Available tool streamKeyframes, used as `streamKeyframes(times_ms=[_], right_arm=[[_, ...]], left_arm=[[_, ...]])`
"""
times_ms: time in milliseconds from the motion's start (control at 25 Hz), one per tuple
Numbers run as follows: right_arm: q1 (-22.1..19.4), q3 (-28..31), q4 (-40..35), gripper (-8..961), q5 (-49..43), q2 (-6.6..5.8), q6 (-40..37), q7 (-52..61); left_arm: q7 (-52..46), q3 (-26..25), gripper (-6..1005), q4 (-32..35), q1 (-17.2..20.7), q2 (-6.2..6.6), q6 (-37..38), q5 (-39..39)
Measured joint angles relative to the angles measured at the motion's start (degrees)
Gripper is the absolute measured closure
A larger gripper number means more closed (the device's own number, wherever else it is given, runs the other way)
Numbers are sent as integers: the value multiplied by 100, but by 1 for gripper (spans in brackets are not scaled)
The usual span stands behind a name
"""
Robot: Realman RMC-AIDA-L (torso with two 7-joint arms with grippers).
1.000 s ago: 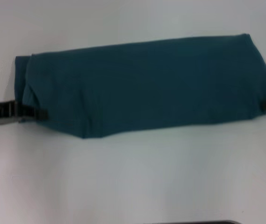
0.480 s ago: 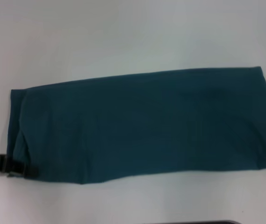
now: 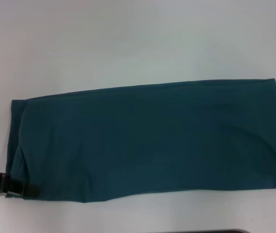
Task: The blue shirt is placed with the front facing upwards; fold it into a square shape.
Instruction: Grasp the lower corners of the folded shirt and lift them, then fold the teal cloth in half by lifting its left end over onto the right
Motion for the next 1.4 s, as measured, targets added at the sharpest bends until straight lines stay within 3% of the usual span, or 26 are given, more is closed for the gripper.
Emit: streamKeyframes(times_ms=[320,440,600,680,760,880,1040,1120,1200,1280,1400], right_arm=[[110,237,166,776,159,6,-96,-198],[96,519,211,692,199,-143,-126,-212],[44,985,212,536,243,-429,-128,-215],[40,1339,202,496,309,-553,-101,-236],[35,1661,191,456,573,-602,-124,-327],[-41,1687,370,397,1416,-531,-294,-887],[-153,1406,723,317,2252,-259,-319,-2129],[-172,1417,865,269,2548,-85,-320,-2813],[-198,1443,1087,222,2820,-16,-317,-3210],[-217,1491,1534,201,3183,-52,-313,-3312],[-130,1419,2312,214,3471,-332,-315,-3075]], left_arm=[[31,-111,928,246,77,25,64,16],[-15,-586,696,42,98,147,45,62],[-34,-1759,503,-304,67,486,3,107],[-61,-2056,441,-466,96,572,-26,-155],[60,-2059,413,-582,152,529,11,-645],[772,-1707,370,-268,150,362,185,-1175],[2055,-1350,314,506,42,155,198,-1482],[2884,-1333,301,784,24,6,210,-1708],[3604,-1358,302,860,79,-189,187,-1965],[4097,-1396,304,957,180,-294,137,-2304],[4208,-1375,306,1074,229,-259,158,-2640]])
